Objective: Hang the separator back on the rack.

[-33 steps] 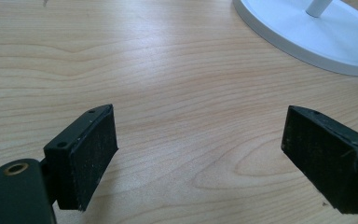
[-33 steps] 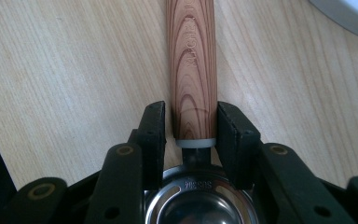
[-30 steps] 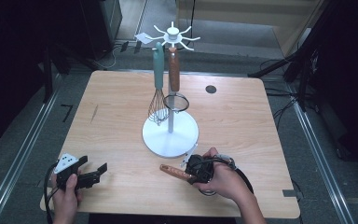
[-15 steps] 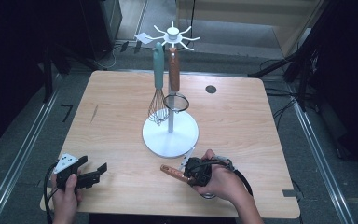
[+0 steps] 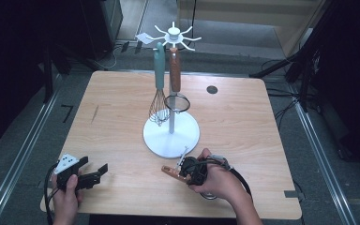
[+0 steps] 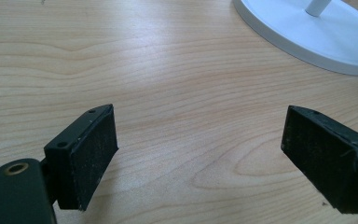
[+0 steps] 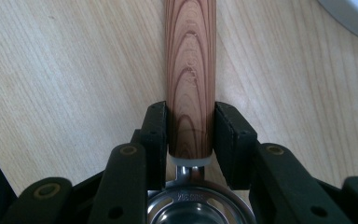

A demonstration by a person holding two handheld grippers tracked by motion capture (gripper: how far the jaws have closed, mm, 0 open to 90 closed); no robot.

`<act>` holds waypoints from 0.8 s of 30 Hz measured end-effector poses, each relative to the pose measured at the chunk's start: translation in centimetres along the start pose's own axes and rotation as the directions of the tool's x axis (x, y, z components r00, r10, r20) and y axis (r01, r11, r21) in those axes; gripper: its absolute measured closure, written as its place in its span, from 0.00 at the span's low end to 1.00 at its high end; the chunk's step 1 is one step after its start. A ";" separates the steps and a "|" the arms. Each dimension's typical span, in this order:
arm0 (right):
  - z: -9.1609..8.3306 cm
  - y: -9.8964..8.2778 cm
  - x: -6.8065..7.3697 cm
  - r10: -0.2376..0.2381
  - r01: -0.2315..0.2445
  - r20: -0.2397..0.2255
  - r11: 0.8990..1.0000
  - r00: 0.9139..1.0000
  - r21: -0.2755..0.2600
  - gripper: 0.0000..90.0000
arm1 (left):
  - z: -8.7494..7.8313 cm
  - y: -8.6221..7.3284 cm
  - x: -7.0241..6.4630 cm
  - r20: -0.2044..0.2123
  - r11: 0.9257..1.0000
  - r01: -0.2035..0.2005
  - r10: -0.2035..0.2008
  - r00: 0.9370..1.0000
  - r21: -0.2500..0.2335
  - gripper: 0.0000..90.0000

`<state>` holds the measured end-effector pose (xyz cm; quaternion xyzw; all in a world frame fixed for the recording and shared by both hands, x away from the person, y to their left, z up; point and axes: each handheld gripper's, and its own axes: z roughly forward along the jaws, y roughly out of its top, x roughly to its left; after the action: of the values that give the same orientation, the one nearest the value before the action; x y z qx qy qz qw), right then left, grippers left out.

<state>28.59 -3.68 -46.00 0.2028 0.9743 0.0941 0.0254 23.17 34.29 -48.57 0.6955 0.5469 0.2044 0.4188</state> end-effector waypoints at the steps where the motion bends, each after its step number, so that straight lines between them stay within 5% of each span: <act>1: 0.0 0.1 0.0 -0.004 0.004 0.004 1.000 1.000 0.000 0.76 | 0.0 0.0 0.0 0.000 1.000 0.001 -0.001 1.000 0.000 0.12; 12: -0.1 0.0 0.3 -0.006 0.006 0.001 1.000 1.000 0.005 0.78 | 0.0 0.0 0.0 0.001 1.000 0.002 -0.002 1.000 -0.001 0.12; 20: -0.2 -0.4 0.2 -0.017 0.017 0.005 0.998 1.000 -0.063 0.78 | 0.0 0.0 0.1 0.003 1.000 0.006 -0.006 1.000 -0.001 0.12; 24: -0.8 -0.8 0.0 0.022 -0.022 0.000 0.992 1.000 -0.128 0.78 | 0.0 0.0 0.1 0.005 1.000 0.007 -0.007 1.000 0.000 0.13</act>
<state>28.19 -4.54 -45.37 0.2114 0.9640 0.1566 0.0377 23.15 34.36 -48.57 0.6942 0.5482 0.2013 0.4208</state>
